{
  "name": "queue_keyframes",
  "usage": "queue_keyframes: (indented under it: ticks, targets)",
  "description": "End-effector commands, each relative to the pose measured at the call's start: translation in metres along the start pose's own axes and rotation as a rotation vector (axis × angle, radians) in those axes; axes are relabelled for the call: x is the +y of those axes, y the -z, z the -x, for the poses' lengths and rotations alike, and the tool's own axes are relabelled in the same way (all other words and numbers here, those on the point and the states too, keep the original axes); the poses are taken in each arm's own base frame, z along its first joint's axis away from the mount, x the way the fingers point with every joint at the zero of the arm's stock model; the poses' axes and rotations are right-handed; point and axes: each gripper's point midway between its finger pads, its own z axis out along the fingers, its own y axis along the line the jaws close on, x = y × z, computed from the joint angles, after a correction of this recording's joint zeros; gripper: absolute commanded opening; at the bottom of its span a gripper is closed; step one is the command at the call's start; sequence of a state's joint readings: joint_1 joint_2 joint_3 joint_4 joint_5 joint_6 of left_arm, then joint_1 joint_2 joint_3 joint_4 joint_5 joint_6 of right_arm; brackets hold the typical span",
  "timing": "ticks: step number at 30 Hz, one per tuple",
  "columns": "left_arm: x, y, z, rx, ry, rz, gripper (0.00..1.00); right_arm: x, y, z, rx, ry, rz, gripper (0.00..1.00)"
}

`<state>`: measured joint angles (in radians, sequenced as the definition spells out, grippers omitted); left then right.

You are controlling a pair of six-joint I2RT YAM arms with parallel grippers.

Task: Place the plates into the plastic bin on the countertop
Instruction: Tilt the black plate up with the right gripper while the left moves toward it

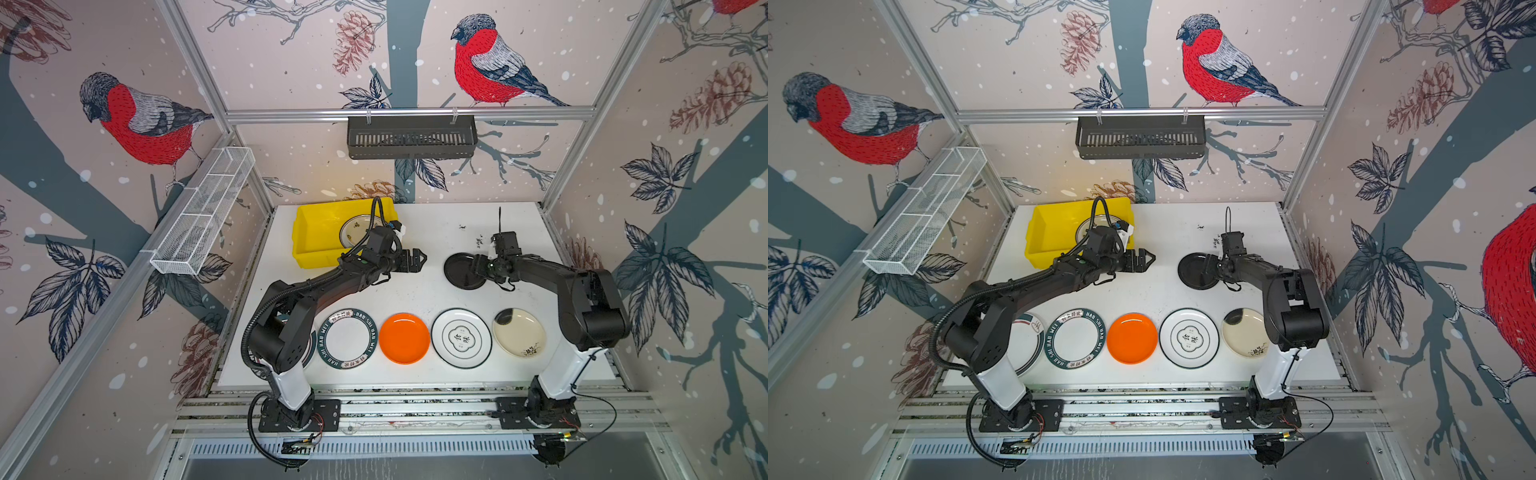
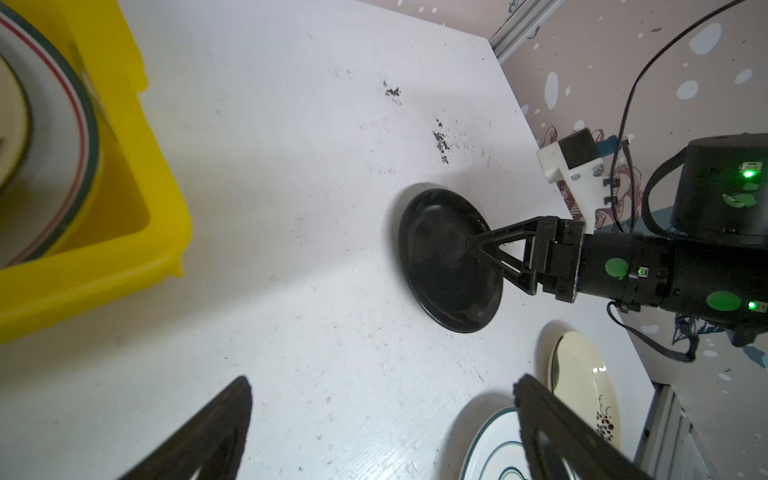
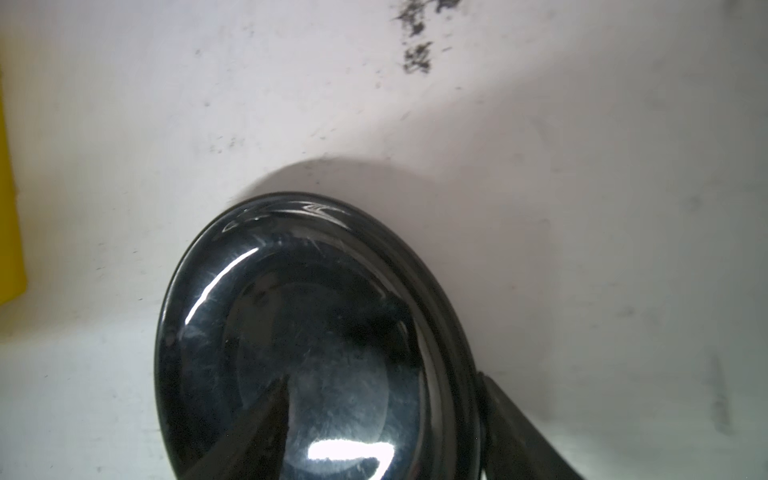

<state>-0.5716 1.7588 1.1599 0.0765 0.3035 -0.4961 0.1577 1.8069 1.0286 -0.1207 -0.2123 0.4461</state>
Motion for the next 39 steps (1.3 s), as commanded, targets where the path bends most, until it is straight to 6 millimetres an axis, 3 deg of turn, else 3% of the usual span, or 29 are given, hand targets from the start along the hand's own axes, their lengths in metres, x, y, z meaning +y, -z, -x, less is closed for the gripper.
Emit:
queue_keyframes:
  ticks: [1, 4, 14, 27, 39]
  targets:
    - [-0.018, -0.005, 0.011, -0.028, 0.024, -0.096, 0.97, 0.024, -0.001, 0.002, -0.006, -0.006, 0.124, 0.71]
    - [-0.022, -0.014, 0.011, -0.012, 0.04, -0.129, 0.97, 0.042, 0.0, -0.004, 0.008, -0.016, 0.247, 0.71]
    - [-0.02, -0.043, 0.001, 0.032, 0.139, -0.191, 0.84, 0.067, -0.004, -0.013, 0.042, 0.04, 0.302, 0.72]
    - [-0.001, -0.062, -0.016, 0.085, 0.163, -0.138, 0.77, 0.066, 0.002, -0.023, 0.044, 0.065, 0.287, 0.75]
    - [0.011, -0.076, -0.017, 0.089, 0.185, -0.095, 0.62, 0.06, 0.016, -0.038, 0.034, 0.083, 0.289, 0.76]
